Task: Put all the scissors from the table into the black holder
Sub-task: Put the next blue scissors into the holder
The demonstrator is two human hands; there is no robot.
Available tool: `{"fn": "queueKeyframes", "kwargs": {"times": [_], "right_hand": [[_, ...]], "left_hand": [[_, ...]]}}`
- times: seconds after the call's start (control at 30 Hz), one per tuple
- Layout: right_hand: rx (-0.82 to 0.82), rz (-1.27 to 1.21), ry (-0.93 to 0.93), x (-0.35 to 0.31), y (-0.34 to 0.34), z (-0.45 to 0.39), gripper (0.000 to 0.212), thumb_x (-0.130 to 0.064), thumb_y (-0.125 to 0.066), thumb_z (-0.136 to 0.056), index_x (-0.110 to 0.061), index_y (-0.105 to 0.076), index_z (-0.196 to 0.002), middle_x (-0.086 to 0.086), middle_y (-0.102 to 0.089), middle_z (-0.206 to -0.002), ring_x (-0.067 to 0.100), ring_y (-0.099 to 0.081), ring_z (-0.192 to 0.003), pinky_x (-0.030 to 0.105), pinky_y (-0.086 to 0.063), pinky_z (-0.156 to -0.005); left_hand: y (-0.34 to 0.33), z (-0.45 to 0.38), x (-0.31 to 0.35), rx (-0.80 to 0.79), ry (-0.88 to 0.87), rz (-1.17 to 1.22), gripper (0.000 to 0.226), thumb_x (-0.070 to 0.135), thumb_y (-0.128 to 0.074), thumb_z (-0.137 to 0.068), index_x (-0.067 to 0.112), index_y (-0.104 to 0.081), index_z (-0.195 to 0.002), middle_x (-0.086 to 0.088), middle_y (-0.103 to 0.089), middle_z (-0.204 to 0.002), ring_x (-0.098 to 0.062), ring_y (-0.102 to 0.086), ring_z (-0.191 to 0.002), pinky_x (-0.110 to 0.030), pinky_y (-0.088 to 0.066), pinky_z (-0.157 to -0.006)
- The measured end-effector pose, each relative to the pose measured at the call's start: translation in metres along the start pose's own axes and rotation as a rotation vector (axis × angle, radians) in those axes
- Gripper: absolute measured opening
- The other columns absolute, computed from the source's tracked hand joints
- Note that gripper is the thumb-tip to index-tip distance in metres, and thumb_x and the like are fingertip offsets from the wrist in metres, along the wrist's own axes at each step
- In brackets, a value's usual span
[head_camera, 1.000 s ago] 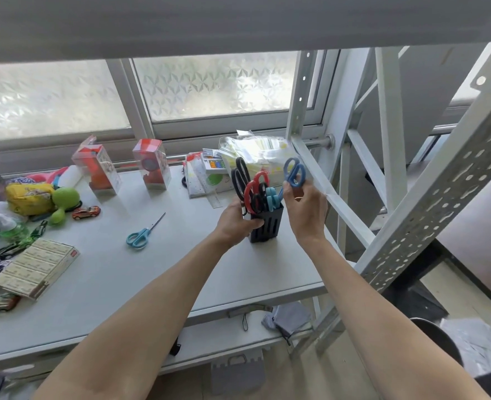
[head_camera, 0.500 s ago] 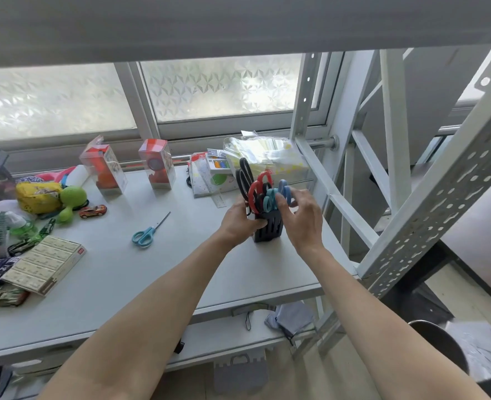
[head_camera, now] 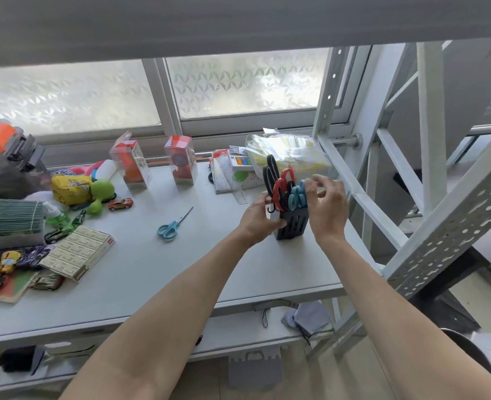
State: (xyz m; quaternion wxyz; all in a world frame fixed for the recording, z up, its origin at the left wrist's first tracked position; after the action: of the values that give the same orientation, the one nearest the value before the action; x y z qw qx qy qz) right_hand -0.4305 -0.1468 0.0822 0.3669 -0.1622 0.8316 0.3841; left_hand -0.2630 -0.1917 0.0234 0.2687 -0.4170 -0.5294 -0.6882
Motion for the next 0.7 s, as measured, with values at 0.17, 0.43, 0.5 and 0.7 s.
{"fn": "queueKeyframes", "kwargs": {"times": [0.17,0.43,0.5,0.7], "right_hand": [[0.197,-0.094,0.165,-0.047,0.022,0.031,0.029,-0.038,-0.052,-0.096,-0.012,-0.063,-0.105,0.006,-0.059,-0.091,0.021,-0.057,-0.079,0.041,-0.047,-0.078],[-0.292,-0.199,0.471,-0.126,-0.087,0.123,0.014,-0.021,-0.056,-0.095,-0.013,-0.062,-0.105,0.002,-0.06,-0.092,0.013,-0.056,-0.076,0.032,-0.051,-0.068],[-0.45,-0.125,0.439,-0.13,-0.128,0.133,0.023,-0.019,-0.057,-0.094,-0.012,-0.063,-0.115,0.005,-0.063,-0.103,0.019,-0.061,-0.086,0.037,-0.053,-0.076],[-0.889,0.225,0.468,-0.139,-0.236,0.139,0.049,-0.013,-0.045,-0.097,-0.016,-0.037,-0.145,0.006,-0.044,-0.144,0.03,-0.047,-0.124,0.041,-0.042,-0.099]], "left_hand": [[0.056,0.019,-0.046,0.158,0.058,-0.105,0.067,0.022,-0.072,-0.084,0.016,-0.042,-0.144,-0.007,-0.053,-0.138,-0.028,-0.062,-0.111,-0.041,-0.052,-0.097],[0.175,0.064,-0.14,0.544,0.396,-0.274,0.046,0.013,-0.057,-0.091,0.007,-0.05,-0.136,-0.017,-0.042,-0.139,-0.035,-0.054,-0.12,-0.036,-0.041,-0.103],[0.183,0.067,-0.159,0.505,0.49,-0.307,0.05,0.016,-0.057,-0.092,0.005,-0.046,-0.14,-0.019,-0.037,-0.142,-0.037,-0.051,-0.124,-0.036,-0.039,-0.106],[0.184,0.066,-0.179,0.399,0.559,-0.354,0.051,0.022,-0.053,-0.095,0.001,-0.045,-0.14,-0.021,-0.033,-0.142,-0.039,-0.052,-0.124,-0.035,-0.038,-0.107]]}}
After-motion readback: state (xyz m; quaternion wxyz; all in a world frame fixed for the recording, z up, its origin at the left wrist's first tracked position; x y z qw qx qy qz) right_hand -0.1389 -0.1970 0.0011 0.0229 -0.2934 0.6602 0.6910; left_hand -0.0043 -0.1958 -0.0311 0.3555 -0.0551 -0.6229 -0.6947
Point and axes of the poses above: each hand's wrist, its own z-axis away from the middle knuckle, its own y-axis out of the back of the hand, x = y × z, the point moved 9 cm from there along -z, towards the middle knuckle
